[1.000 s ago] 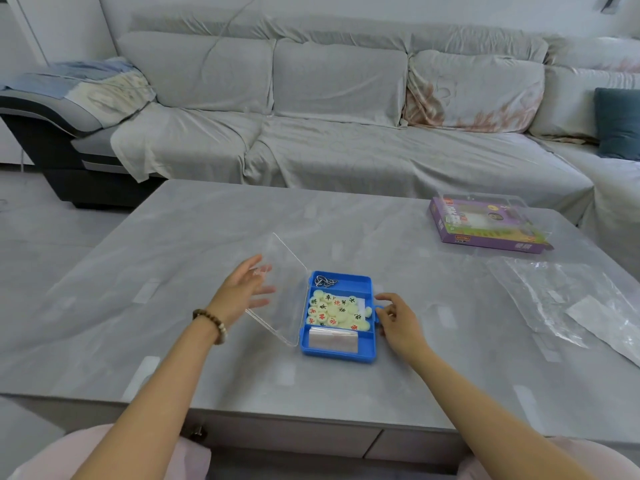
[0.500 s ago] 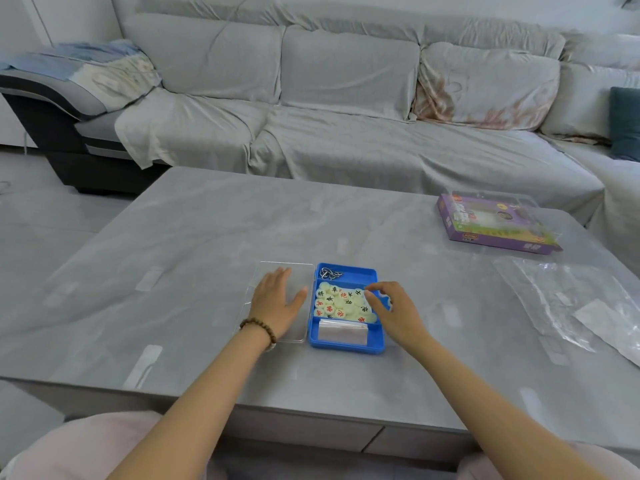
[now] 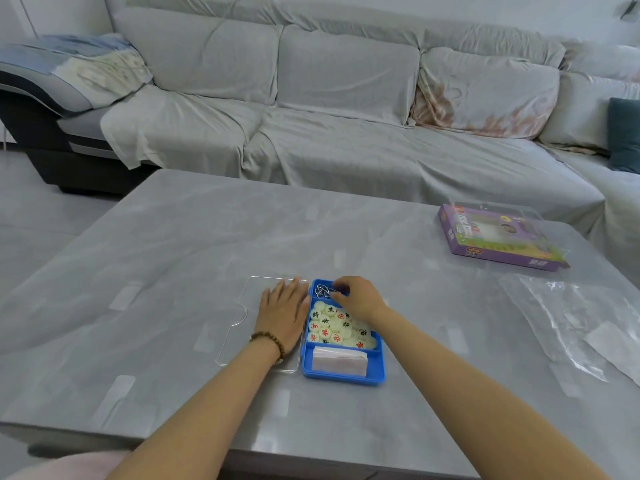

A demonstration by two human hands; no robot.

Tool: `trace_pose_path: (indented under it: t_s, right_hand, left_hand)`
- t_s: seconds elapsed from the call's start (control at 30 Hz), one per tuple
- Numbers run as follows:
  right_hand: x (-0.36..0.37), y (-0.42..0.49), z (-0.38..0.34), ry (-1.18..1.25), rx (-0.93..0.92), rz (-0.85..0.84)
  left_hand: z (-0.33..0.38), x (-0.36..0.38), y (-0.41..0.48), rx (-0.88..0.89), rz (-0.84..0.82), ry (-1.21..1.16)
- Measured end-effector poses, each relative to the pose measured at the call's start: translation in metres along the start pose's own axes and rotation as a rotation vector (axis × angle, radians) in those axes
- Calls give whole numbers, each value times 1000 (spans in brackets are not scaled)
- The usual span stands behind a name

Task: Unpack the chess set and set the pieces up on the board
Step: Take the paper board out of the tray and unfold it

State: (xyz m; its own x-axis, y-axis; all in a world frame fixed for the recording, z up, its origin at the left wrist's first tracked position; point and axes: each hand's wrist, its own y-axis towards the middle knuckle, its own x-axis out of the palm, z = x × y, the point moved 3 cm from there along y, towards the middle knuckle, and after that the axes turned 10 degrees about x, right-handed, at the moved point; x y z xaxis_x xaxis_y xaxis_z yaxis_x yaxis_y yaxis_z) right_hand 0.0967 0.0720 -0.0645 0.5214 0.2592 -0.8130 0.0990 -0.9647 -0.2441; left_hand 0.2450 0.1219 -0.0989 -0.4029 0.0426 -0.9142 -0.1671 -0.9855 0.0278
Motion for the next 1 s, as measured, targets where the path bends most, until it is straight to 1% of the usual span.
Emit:
trace_pose_path:
  t_s: [0.13, 0.27, 0.33, 0.43, 0.5, 0.57, 0.67, 0.73, 0.8, 0.9, 1.0]
  right_hand:
    - [10, 10, -3, 71, 85, 26]
    - [12, 12, -4, 171, 189, -92]
    - [10, 11, -7, 231, 177, -121]
    - [7, 7, -8, 282, 117, -77]
    - [2, 6, -3, 358, 130, -26]
    - [-5, 6, 6, 495, 161, 9]
    - [-25, 3, 21, 732, 212, 19]
    - [-39, -1, 34, 816, 231, 7]
    - [-55, -2, 54, 912, 260, 9]
    - [-82, -2, 89, 1042, 306, 67]
    - [-112, -2, 126, 1087, 336, 124]
  left_hand:
    - [-5, 6, 2, -8, 35, 0]
    - [-6, 7, 3, -2, 47, 8]
    - [-5, 7, 2, 1, 54, 2]
    - [-4, 4, 2, 7, 62, -22]
    - [-5, 1, 1, 9, 90, -89]
    - [-5, -3, 1, 8, 151, -207]
    - [1, -14, 5, -2, 281, -399]
    - [13, -21, 13, 11, 311, -479]
    - [31, -24, 27, 74, 281, -515]
    - [65, -19, 55, 157, 211, -555]
    - [98, -2, 85, 190, 133, -554]
